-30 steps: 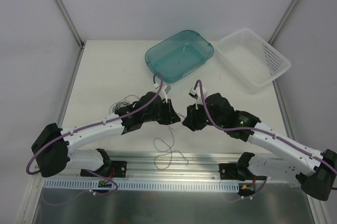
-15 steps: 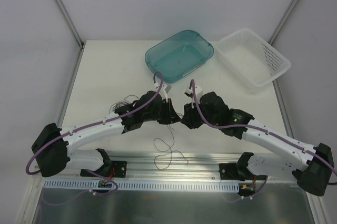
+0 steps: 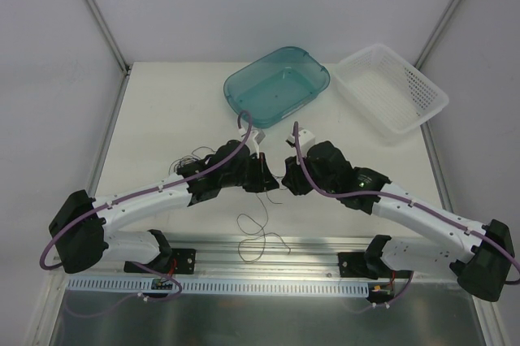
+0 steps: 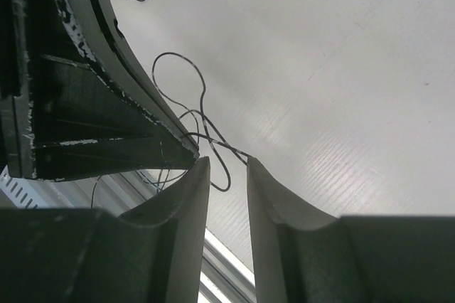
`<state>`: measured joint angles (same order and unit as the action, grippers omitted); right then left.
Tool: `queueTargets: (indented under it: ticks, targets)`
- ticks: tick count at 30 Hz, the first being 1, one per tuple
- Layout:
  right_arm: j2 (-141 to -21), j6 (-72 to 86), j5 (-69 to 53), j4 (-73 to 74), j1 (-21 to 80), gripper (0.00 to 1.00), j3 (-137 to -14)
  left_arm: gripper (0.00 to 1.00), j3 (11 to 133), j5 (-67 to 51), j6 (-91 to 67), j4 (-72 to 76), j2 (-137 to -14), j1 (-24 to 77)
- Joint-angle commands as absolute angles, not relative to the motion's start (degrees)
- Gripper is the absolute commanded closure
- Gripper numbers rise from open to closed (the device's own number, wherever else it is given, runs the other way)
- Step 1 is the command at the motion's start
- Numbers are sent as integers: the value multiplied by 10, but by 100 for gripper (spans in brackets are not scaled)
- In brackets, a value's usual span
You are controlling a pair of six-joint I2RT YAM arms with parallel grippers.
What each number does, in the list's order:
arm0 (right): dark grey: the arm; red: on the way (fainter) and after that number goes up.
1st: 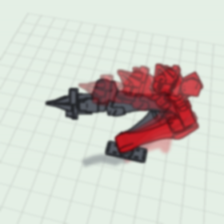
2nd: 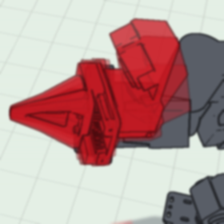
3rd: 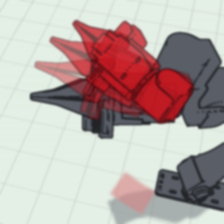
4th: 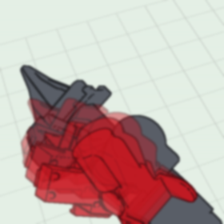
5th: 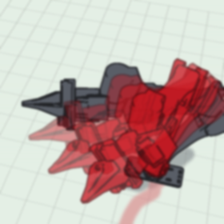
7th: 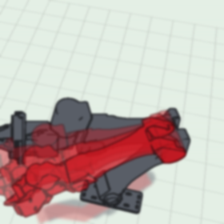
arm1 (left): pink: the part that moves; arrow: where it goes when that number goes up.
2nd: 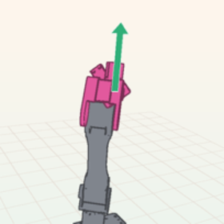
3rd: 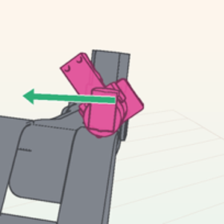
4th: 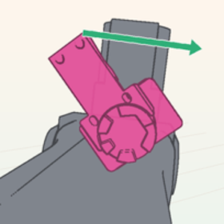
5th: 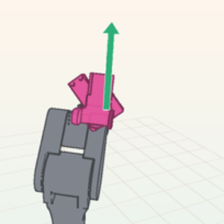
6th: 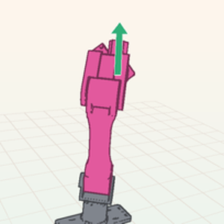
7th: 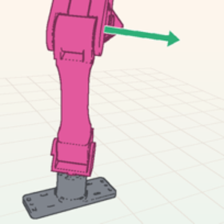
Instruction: Untangle the cables
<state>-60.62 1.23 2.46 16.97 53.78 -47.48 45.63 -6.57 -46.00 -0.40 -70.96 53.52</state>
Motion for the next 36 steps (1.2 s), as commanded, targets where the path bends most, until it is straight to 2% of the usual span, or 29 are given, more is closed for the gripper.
queueTargets:
  ticks: [1,15,18,22,30,36]
  targets:
    - [-598,4,33,160,540,69,-506,100,481,-85,-453,-12,-715,533]
    - [-623,-11,11,142,540,73,-496,100,489,-93,-428,-15,-703,534]
    - [-624,-12,10,140,540,82,-494,100,483,-78,-428,-16,-696,534]
    - [-617,-15,5,141,539,99,-489,100,469,-51,-438,-15,-687,534]
    - [-599,-15,-61,150,539,99,-475,100,448,-8,-459,-16,-667,530]
    - [-572,-2,-62,156,539,99,-455,100,413,39,-475,-17,-632,522]
